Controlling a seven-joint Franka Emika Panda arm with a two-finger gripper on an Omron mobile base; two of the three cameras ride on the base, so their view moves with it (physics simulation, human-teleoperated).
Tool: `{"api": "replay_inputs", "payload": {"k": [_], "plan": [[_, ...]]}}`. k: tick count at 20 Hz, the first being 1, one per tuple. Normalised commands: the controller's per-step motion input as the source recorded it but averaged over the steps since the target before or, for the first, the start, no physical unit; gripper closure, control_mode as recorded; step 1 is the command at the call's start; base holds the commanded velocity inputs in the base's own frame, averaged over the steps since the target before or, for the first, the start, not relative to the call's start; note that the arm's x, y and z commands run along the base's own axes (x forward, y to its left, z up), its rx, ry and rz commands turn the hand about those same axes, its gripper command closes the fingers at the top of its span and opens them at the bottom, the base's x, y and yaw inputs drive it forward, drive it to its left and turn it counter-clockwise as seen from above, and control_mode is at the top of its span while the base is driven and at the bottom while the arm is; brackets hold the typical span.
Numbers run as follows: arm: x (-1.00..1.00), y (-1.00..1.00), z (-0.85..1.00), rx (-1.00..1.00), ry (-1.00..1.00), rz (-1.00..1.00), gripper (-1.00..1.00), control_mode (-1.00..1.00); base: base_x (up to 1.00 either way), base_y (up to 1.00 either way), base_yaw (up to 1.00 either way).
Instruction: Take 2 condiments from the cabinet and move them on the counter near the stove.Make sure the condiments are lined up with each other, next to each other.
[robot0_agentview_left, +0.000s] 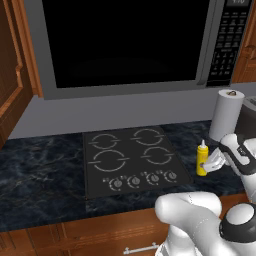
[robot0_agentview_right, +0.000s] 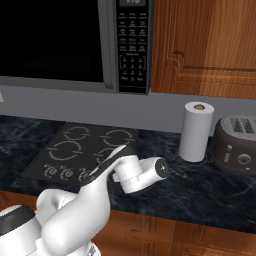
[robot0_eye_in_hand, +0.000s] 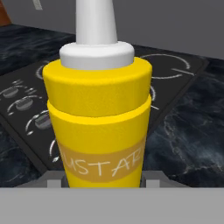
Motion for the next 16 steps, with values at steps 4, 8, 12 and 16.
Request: {"api": "replay_inputs", "payload": {"k": [4,8,12,16], "plan": [[0.00,-0.07,-0.25,0.00,0.00,0.01,1.00,-1.00,0.00,0.00,0.00],[0.01,-0.04,-0.22,0.00,0.00,0.01,1.00,-1.00,0.00,0.00,0.00],[0.05,-0.01,-0.17,0.00,0.00,0.00,1.00,-1.00,0.00,0.00,0.00],[0.06,0.00,-0.18,0.00,0.00,0.00,1.00,-1.00,0.00,0.00,0.00]]}}
